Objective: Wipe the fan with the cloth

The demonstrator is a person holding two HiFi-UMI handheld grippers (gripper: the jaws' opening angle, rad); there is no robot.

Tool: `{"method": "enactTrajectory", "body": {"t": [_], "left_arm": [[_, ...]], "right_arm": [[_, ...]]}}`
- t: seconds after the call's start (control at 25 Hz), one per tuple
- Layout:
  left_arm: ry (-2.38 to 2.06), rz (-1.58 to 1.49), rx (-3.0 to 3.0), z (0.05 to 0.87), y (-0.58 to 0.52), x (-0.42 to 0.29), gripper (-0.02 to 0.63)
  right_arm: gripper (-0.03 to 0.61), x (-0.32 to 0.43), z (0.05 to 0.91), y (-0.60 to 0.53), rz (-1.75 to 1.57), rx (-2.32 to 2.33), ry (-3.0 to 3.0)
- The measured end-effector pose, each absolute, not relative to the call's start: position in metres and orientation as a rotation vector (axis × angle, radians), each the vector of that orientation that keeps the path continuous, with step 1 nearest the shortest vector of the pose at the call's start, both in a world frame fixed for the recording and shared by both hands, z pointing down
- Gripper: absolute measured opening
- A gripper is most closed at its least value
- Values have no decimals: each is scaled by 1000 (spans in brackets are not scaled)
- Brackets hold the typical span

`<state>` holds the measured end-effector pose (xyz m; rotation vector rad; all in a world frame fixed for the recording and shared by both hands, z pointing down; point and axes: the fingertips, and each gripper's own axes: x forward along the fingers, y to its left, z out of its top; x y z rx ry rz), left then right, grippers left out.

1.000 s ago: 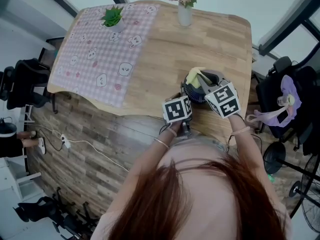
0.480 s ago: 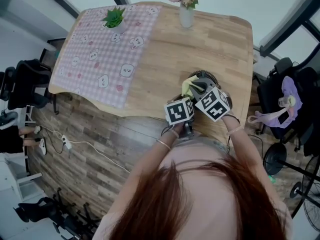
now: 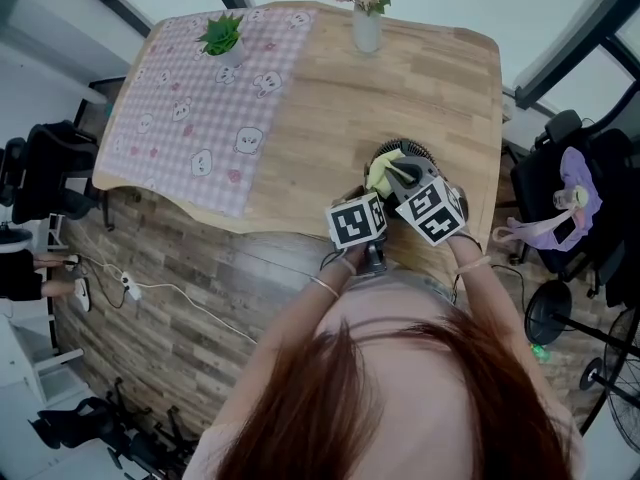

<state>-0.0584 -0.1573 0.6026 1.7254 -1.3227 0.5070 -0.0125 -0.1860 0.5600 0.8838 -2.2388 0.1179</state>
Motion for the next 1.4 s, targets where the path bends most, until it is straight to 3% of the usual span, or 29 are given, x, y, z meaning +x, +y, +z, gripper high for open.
{"method": "enactTrajectory", "body": {"t": [1.4], "left_arm": [[-1347,525,1733,603,-157,-57,52]], "right_arm": [[28,81,568,-177,350,1175,-2162]]}}
